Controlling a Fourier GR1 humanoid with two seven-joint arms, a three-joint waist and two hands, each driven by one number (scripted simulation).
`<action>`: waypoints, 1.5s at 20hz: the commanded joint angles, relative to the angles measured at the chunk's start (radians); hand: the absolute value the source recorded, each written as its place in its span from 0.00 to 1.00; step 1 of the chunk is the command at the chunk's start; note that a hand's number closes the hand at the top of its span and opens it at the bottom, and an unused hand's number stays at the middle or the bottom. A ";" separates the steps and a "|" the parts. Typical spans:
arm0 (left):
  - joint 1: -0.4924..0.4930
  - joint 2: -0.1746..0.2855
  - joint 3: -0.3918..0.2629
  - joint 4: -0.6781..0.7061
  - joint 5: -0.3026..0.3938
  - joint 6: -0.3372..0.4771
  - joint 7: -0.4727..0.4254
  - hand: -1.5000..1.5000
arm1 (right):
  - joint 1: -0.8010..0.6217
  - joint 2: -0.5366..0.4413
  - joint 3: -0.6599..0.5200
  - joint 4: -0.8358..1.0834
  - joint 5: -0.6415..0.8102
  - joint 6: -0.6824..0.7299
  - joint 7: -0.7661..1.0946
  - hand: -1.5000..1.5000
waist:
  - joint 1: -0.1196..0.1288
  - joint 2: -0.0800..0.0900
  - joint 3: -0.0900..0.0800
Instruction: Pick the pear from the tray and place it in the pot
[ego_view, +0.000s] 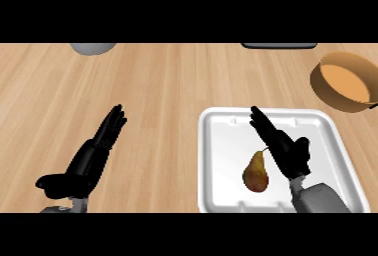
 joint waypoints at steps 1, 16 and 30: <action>-0.054 0.002 0.072 0.021 0.026 -0.008 -0.007 0.50 | -0.117 -0.012 -0.074 0.040 -0.068 0.074 0.084 1.00 | 0.017 0.022 0.017; -0.276 0.010 0.254 0.083 0.053 0.140 0.130 0.50 | -0.423 -0.498 -0.119 0.378 0.038 0.754 -0.070 0.00 | 0.032 0.028 0.018; -0.261 0.036 0.291 0.086 0.058 0.085 0.117 0.50 | -0.687 -0.408 0.051 0.454 0.258 1.060 0.066 0.00 | 0.030 0.022 0.017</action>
